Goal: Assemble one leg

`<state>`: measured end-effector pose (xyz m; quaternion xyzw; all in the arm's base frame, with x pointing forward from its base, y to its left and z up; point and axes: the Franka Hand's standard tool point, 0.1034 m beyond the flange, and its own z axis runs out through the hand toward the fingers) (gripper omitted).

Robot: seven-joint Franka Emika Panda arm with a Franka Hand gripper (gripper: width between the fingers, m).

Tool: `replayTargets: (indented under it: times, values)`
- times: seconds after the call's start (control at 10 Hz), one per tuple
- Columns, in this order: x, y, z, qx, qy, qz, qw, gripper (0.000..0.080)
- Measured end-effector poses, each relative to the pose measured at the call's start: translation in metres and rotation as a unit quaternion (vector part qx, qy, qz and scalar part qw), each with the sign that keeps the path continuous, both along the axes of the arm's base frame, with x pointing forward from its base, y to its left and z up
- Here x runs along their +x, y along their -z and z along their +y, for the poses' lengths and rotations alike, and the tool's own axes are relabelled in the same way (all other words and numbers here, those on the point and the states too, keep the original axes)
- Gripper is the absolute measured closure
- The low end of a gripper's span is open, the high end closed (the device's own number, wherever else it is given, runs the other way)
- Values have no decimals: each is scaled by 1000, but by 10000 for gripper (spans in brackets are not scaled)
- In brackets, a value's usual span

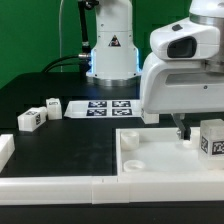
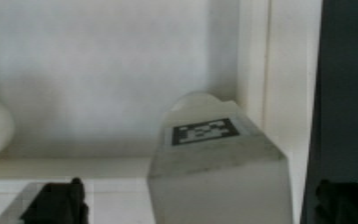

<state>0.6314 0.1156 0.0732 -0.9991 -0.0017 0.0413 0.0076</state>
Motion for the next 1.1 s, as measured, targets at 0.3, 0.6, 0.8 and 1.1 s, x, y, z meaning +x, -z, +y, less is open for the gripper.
replayTargets:
  times: [0.3,0.6,0.8,1.1]
  values:
    - [0,0,0,-2,26,0,1000,429]
    - [1,0,1,-10,147,1,989,508]
    - [1,0,2,-18,270,2,963,508]
    - [2,-1,4,-28,456,4,889,508]
